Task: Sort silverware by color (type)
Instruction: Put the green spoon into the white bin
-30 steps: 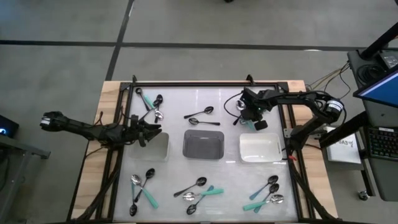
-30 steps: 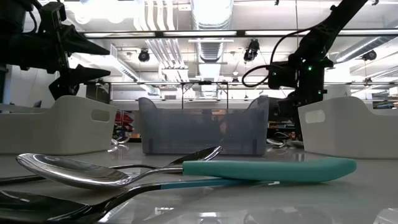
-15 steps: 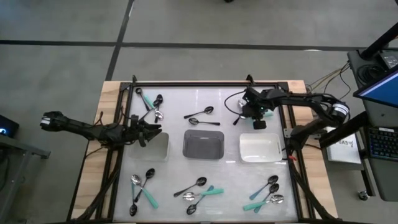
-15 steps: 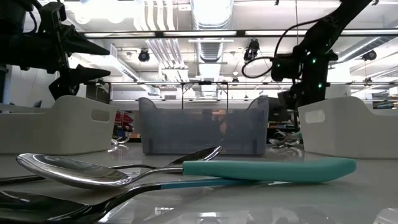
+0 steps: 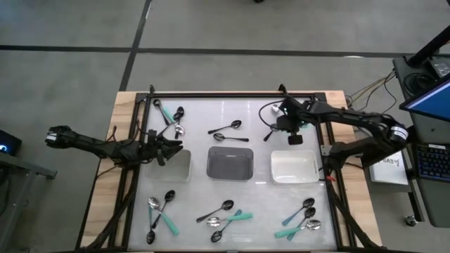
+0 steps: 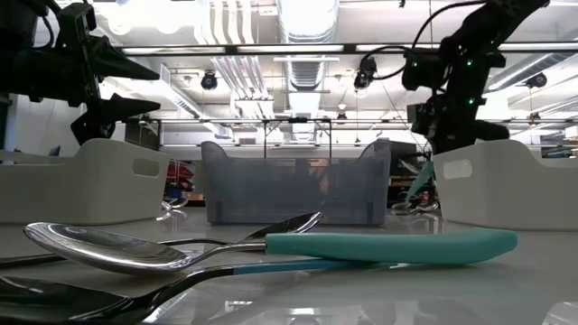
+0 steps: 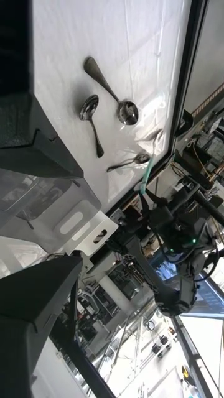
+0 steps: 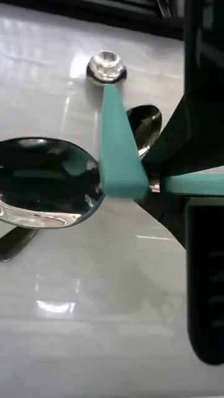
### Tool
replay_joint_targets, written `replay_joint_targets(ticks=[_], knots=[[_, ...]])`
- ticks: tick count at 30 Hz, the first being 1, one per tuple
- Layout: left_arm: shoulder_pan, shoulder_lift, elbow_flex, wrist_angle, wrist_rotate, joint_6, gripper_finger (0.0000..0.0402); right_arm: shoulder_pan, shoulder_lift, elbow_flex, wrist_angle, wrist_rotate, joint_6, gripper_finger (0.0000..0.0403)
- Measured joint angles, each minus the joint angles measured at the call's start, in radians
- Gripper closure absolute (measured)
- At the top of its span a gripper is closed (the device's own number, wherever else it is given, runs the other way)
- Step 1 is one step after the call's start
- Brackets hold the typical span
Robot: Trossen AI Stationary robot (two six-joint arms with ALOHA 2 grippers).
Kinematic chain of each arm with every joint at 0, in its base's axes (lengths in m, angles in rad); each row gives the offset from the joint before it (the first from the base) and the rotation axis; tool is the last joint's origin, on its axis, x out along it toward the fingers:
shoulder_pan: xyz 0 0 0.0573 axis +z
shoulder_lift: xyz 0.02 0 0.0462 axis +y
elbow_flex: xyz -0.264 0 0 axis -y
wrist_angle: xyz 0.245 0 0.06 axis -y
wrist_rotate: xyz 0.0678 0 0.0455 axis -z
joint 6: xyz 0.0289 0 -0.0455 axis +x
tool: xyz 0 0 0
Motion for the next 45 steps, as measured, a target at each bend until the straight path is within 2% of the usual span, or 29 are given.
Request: replay_joint_targets(ticks=[10,13,17,19,21,27,31,37,42,45], knots=[[0.0,0.0,0.0,0.0,0.0,0.0,0.0203,0.06,-0.092,0.0,-0.07,-0.007,0.027,0.038],[0.0,0.0,0.0,0.0,0.0,0.0,0.0203,0.084,-0.129,0.0,-0.13,-0.051,0.139,0.038],[0.0,0.0,0.0,0.0,0.0,0.0,0.0203,0.147,-0.185,0.0,-0.166,-0.198,0.363,0.038],[0.0,0.0,0.0,0.0,0.0,0.0,0.0203,0.202,-0.216,0.002,-0.162,-0.209,0.399,0.038],[0.0,0.0,0.0,0.0,0.0,0.0,0.0203,0.264,-0.244,0.002,-0.16,-0.17,0.404,0.038],[0.0,0.0,0.0,0.0,0.0,0.0,0.0203,0.419,-0.292,0.002,-0.154,-0.067,0.549,0.038],[0.0,0.0,0.0,0.0,0.0,0.0,0.0203,0.511,-0.289,0.002,-0.156,0.072,0.569,0.038],[0.0,0.001,0.0,0.0,0.0,0.0,0.0203,0.599,-0.27,0.008,-0.166,0.121,0.576,0.038],[0.0,0.001,0.0,-0.001,0.0,0.0,0.0203,0.664,-0.22,0.108,-0.284,0.236,0.586,0.038],[0.0,0.002,0.0,0.0,0.0,0.0,0.0203,0.69,-0.175,0.194,-0.366,0.238,0.668,0.038]])
